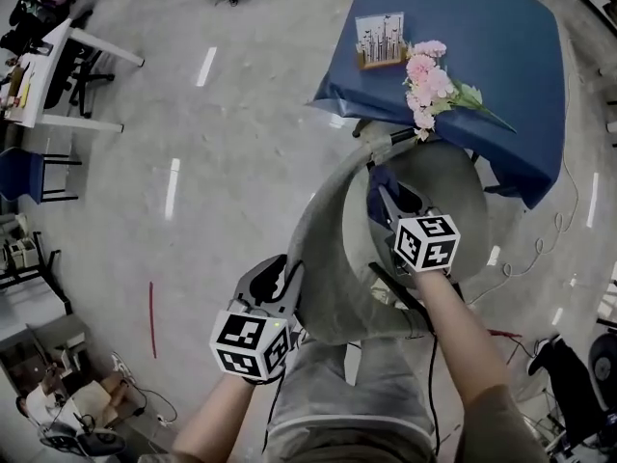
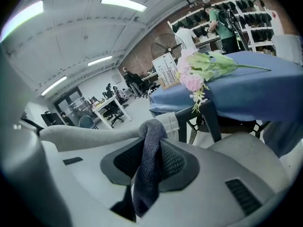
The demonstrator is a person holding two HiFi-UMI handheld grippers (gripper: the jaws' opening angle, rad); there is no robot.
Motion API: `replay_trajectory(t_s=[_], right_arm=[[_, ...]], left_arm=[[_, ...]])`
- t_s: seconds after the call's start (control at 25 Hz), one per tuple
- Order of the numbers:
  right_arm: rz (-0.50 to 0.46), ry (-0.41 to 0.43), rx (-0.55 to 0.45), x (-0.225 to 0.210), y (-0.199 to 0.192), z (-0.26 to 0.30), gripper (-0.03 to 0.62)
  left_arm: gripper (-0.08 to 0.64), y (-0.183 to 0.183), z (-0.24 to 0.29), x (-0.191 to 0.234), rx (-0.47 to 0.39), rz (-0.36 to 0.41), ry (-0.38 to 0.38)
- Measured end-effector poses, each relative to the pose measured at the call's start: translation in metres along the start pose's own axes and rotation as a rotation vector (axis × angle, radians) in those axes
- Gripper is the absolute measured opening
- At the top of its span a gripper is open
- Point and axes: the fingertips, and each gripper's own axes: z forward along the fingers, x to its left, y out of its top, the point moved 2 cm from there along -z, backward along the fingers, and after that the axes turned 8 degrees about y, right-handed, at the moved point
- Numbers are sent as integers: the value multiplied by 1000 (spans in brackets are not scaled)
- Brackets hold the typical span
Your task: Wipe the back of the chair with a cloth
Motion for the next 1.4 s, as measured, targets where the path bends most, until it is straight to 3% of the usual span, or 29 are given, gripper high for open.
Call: replay_trajectory(t_s=[0.16, 0.56, 0.8, 1.04, 1.4], right_arm=[[38, -2, 12, -15, -16, 27, 107], [85, -12, 7, -27, -33, 67, 110], [140, 101, 8, 5, -50, 74, 98], [133, 271, 213, 55, -116, 50, 89], [0, 508, 623, 102, -216, -57, 72]], left_arm=[[193, -3, 8, 2, -1, 10, 20], [147, -9, 18, -2, 11, -63, -59], [140, -9, 20, -1, 7, -84, -74], [133, -10, 20, -1, 7, -92, -67], [132, -10, 23, -1, 19, -79, -59]])
